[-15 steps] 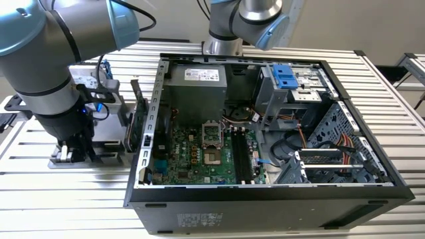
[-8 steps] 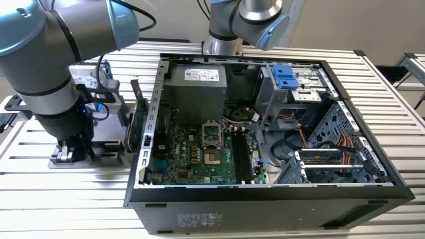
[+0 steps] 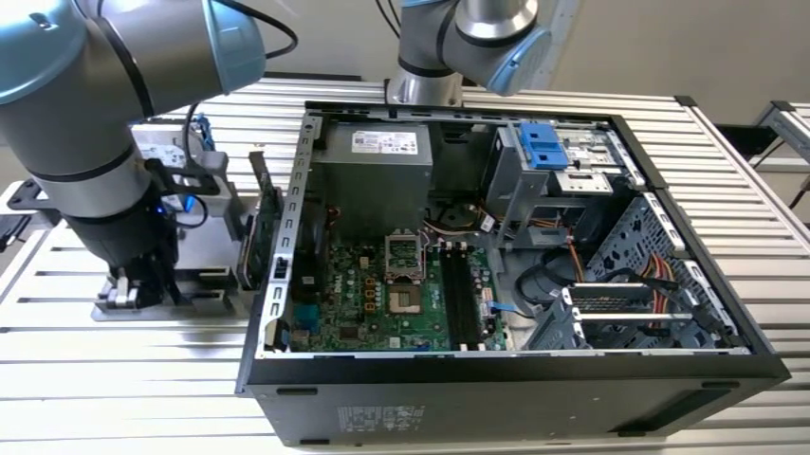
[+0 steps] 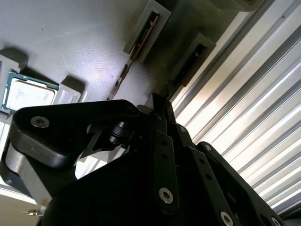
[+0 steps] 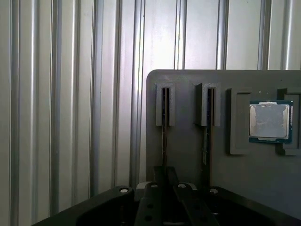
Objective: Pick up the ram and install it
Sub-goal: 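Pick up the ram and move it above insertion slot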
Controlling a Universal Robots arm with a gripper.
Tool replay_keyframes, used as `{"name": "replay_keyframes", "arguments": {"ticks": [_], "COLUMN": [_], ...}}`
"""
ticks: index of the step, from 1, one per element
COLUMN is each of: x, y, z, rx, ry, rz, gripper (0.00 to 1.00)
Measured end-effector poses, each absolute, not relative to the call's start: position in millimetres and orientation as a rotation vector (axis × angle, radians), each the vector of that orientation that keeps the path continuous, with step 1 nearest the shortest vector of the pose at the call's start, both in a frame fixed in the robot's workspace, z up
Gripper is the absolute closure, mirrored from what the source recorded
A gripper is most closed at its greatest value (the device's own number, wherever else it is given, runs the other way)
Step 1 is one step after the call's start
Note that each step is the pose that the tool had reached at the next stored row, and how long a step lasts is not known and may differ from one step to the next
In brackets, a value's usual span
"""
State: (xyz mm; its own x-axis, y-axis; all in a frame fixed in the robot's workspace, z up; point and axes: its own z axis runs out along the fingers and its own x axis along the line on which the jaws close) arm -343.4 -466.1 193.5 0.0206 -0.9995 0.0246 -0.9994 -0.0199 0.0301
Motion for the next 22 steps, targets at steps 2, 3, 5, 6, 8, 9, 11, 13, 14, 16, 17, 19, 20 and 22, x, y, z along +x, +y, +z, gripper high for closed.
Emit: {"name": "replay_keyframes", "arguments": {"ticks": [2, 3, 5, 6, 8, 9, 11, 13, 14, 16, 17, 19, 20, 22], "x": [-343.4, -343.4, -343.4, -343.4, -343.4, -343.4, -343.4, -343.4, -343.4, -343.4, -343.4, -343.4, -343.4, -343.4], "y": [-466.1, -466.1, -466.1, -466.1, -466.1, -466.1, -466.1, -466.1, -466.1, -466.1, -466.1, -466.1, -466.1, -466.1], "z": [194.9, 195.7, 197.4, 198.3, 200.0, 201.0, 202.9, 204.8, 205.8, 207.8, 208.8, 210.9, 211.9, 213.6], "rx": [2.216, 2.216, 2.216, 2.216, 2.216, 2.216, 2.216, 2.216, 2.216, 2.216, 2.216, 2.216, 2.216, 2.216], "ry": [-2.172, -2.172, -2.172, -2.172, -2.172, -2.172, -2.172, -2.172, -2.172, -2.172, -2.172, -2.172, -2.172, -2.172], "rz": [-0.005, -0.005, -0.005, -0.005, -0.005, -0.005, -0.005, -0.005, -0.005, -0.005, -0.005, -0.005, -0.005, -0.005], "gripper": [1.0, 1.0, 1.0, 1.0, 1.0, 1.0, 1.0, 1.0, 1.0, 1.0, 1.0, 1.0, 1.0, 1.0]}}
